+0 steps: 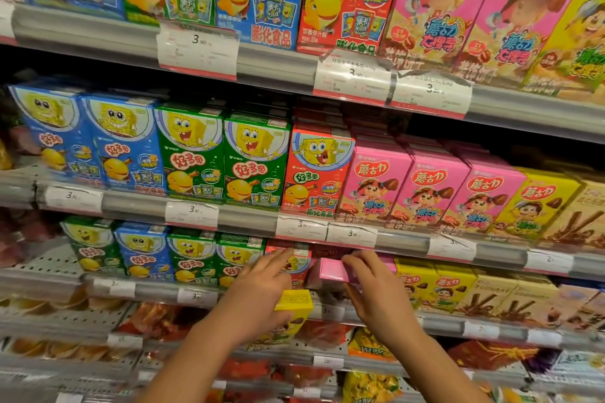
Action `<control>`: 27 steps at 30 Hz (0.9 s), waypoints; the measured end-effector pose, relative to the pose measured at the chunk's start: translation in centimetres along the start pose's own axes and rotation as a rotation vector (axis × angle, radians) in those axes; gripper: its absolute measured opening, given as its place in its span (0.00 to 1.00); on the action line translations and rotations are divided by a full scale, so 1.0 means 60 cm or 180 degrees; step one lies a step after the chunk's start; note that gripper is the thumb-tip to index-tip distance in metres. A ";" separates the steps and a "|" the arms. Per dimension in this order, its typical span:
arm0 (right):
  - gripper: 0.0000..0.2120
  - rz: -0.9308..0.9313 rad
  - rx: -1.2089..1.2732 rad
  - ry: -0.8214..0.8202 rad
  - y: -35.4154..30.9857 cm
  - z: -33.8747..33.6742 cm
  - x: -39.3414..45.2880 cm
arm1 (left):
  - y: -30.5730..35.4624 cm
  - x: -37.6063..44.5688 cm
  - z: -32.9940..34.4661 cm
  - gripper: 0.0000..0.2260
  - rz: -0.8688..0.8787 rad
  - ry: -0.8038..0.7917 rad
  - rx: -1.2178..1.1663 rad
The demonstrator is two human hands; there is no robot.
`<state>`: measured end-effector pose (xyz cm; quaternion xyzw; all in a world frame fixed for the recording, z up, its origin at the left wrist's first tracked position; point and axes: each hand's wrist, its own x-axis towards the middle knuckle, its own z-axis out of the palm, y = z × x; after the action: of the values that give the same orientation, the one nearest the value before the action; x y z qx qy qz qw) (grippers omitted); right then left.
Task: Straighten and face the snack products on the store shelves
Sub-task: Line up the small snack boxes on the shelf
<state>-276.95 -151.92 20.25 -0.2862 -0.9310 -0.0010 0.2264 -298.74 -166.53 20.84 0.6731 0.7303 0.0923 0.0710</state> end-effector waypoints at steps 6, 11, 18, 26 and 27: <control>0.25 -0.0188 -0.0259 0.0152 0.004 0.021 0.012 | 0.006 0.001 0.000 0.19 -0.0069 -0.0008 -0.0112; 0.25 -0.0263 -0.0333 0.0150 0.011 0.025 0.034 | 0.007 -0.001 0.001 0.17 -0.0102 -0.0015 -0.0205; 0.15 -0.0285 -0.0395 0.0211 0.039 0.038 0.043 | 0.009 0.003 0.003 0.16 -0.0122 -0.0017 -0.0262; 0.15 -0.0328 -0.0459 0.0379 0.048 0.054 0.056 | 0.014 0.000 0.000 0.15 -0.0206 -0.0057 -0.0242; 0.15 -0.0335 -0.0508 0.0403 0.047 0.055 0.056 | 0.015 0.001 -0.001 0.15 -0.0213 -0.0066 -0.0273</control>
<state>-279.30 -147.33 18.35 -0.2535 -0.9256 -0.1051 0.2608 -297.90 -166.41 21.10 0.6456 0.7470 0.1142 0.1104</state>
